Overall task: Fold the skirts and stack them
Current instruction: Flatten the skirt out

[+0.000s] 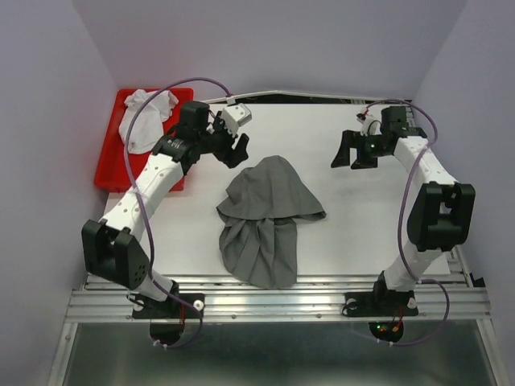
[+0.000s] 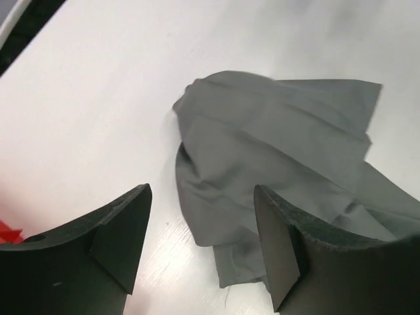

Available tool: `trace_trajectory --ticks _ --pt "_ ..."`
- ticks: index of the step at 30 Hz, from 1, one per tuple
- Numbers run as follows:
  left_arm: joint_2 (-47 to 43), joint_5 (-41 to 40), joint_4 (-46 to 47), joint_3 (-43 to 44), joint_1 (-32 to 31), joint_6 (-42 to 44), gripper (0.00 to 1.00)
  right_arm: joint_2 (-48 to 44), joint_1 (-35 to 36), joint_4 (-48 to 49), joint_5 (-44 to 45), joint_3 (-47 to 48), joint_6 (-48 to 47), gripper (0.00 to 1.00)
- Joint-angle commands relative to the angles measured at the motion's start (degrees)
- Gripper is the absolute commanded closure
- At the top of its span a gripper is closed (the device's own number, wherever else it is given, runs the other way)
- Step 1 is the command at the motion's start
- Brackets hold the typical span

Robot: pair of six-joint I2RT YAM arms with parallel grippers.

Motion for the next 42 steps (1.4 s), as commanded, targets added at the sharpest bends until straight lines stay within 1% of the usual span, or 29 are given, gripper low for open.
trace_trajectory --ticks 1,4,5,8,10,14,16,17,18,19,21,22,24,25,27,28,29,30,31,32,34,35,36,37,38,39,40,41,42 --pt "9.2 -2.88 -1.0 2.87 2.85 -6.6 0.25 5.02 5.29 3.78 -6.78 6.28 6.07 0.01" --pt "14.23 -1.93 -2.14 5.7 4.08 -9.59 0.25 10.37 8.38 3.87 -7.83 10.31 7.48 0.01" --pt "16.86 -1.74 -2.41 6.66 4.34 -10.12 0.25 11.61 10.65 3.96 -7.84 11.2 7.92 0.01" --pt "20.65 -0.6 -1.62 7.02 4.52 -11.79 0.24 16.45 14.0 4.14 -7.4 14.1 7.83 0.01" --pt "23.37 0.54 -2.31 7.54 4.52 -12.32 0.22 20.21 17.77 3.44 -6.61 16.38 7.48 0.0" --pt "26.9 2.12 -2.93 7.02 4.52 -12.06 0.22 25.67 20.25 2.99 -7.48 19.72 8.01 0.02" --pt "29.0 4.58 -3.98 7.2 4.52 -11.62 0.28 27.26 20.87 3.52 -8.01 21.05 8.8 0.17" --pt "29.71 5.46 -4.17 7.37 4.52 -11.44 0.35 28.49 20.87 3.69 -8.62 22.62 9.24 0.26" --pt "30.24 7.12 -4.43 7.55 4.52 -11.09 0.54 29.2 20.87 3.52 -8.8 23.68 9.33 0.42" --pt "30.76 7.48 -4.43 7.81 4.52 -11.0 0.61 29.64 20.87 3.43 -8.8 24.82 9.24 0.49" --pt "31.73 7.31 -3.9 9.74 4.61 -10.83 0.79 30.34 20.87 3.34 -8.54 28.06 8.89 0.68" --pt "31.82 6.09 -4.08 10.88 4.69 -10.56 1.0 30.26 20.87 3.17 -8.02 29.48 8.8 0.88" --pt "30.78 5.2 -3.73 15.09 5.83 -10.65 1.0 28.95 20.26 3.17 -5.74 33.51 8.63 0.99" --pt "28.94 4.85 -2.86 17.46 6.88 -10.74 1.0 28.24 19.12 3.17 -5.29 34.84 8.8 0.99" --pt "26.65 3.63 -2.67 19.49 7.51 -10.04 1.0 26.22 17.97 3.17 -5.2 36.95 8.37 0.99" --pt "25.33 3.1 -2.93 20.37 7.59 -7.69 1.0 23.69 17.97 2.99 -5.03 37.74 7.4 0.99" --pt "22.45 2.66 -3.46 20.82 7.51 -6.27 1.0 21.93 17.27 2.82 -4.76 37.4 6.0 0.99" --pt "20.68 2.57 -3.46 20.38 7.42 -5.04 1.0 19.99 17.26 2.47 -3.63 36.36 1.46 0.99" --pt "18.92 2.56 -3.38 19.6 7.42 -3.89 1.0 17.8 17.26 1.68 -3.27 34.78 -0.5 0.99" --pt "15.42 2.65 -3.29 16.98 7.25 -1.79 1.0 13.25 17.26 1.59 -2.66 29.89 -2.17 0.99" --pt "10.5 3.0 -4.68 13.45 5.85 1.11 1.0 9.18 17.26 0.19 -1.6 24.16 -8.05 0.99" --pt "8.99 2.83 -5.22 8.65 4.88 2.95 1.0 7.51 17.26 -0.78 -1.16 21.17 -10.42 0.98" --pt "7.32 2.48 -5.74 5.65 3.74 6.8 1.0 4.97 17.26 -2.18 0.15 15.57 -16.28 0.97" --pt "3.91 1.17 -5.75 -1.0 0.42 8.41 1.0 3.73 17.26 -4.54 1.38 12.64 -18.86 0.94" --pt "2.22 0.37 -5.49 -4.54 -1.53 11.38 1.0 2.58 17.26 -5.09 2.61 9.4 -20.97 0.9" --pt "0.55 -1.72 -4.96 -8.5 -4.07 12.54 1.0 0.14 17.26 -5.62 5.32 2.4 -25.08 0.66" --pt "-0.77 -3.31 -4.52 -11.93 -6.79 13.42 1.0 -1.02 17.26 -5.88 6.65 -0.89 -26.69 0.46" --pt "-3.04 -4.98 -2.69 -18.84 -12.73 13.78 1.0 -1.99 16.74 -6.06 7.8 -3.79 -27.84 0.3" --pt "-3.94 -6.3 -1.72 -21.86 -15.49 14.05 1.0 -2.7 16.74 -6.41 9.72 -6.08 -29.07 0.2"
